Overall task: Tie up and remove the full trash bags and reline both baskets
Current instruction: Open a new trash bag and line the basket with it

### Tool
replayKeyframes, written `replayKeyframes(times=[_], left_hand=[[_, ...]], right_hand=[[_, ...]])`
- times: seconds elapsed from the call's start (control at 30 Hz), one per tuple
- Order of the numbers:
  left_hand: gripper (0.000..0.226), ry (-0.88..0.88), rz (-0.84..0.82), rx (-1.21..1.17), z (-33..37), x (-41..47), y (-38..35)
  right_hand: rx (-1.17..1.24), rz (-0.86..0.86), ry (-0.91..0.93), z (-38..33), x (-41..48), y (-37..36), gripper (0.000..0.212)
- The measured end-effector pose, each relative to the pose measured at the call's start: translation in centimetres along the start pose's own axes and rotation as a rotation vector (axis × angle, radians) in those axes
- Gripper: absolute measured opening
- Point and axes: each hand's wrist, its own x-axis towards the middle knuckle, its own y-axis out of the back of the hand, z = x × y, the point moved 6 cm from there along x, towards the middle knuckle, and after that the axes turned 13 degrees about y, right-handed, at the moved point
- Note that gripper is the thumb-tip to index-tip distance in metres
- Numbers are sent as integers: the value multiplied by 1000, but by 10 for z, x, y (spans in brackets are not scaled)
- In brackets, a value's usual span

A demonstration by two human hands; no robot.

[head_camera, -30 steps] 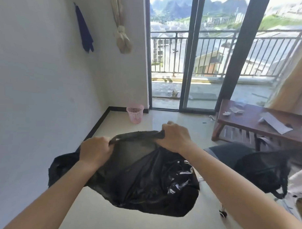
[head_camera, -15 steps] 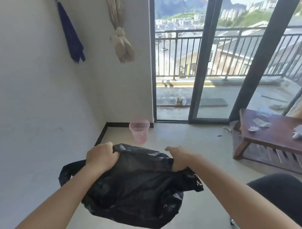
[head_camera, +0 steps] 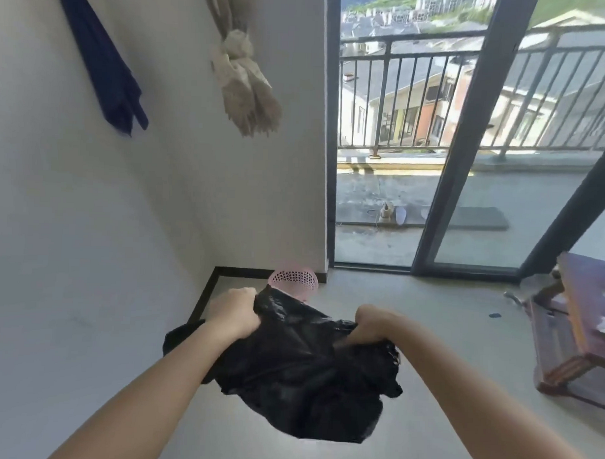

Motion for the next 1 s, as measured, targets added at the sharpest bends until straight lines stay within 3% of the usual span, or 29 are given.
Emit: replayKeyframes(times=[0.1,0.2,0.27,0.37,0.47,0.6,0.8,1.0], left_hand=[[31,87,75,-21,6,75,24],[33,170,78,-47,2,143,26],[33,201,77,-58,-1,189,22],[33,188,-62,-71,-4,264,4],[49,122,-258,-213,0,337,-19],[70,69,-294,-263,3,425,-37],[27,169,-344,-308,0,530,-81],[38,338,-543,-502,8,556,-136]], right_hand=[[-62,96,21,-7,64,63,33],[-157,112,6,-16,125,103,21],[-193,161,-12,-17,169,123,24],[-127,241,-61,-10,234,145,29],[24,259,-114,1,298,165,31],[-50,332,-236,21,370,195,32],[-25,472,-398,42,451,208,29],[312,547,-205,52,519,182,30]])
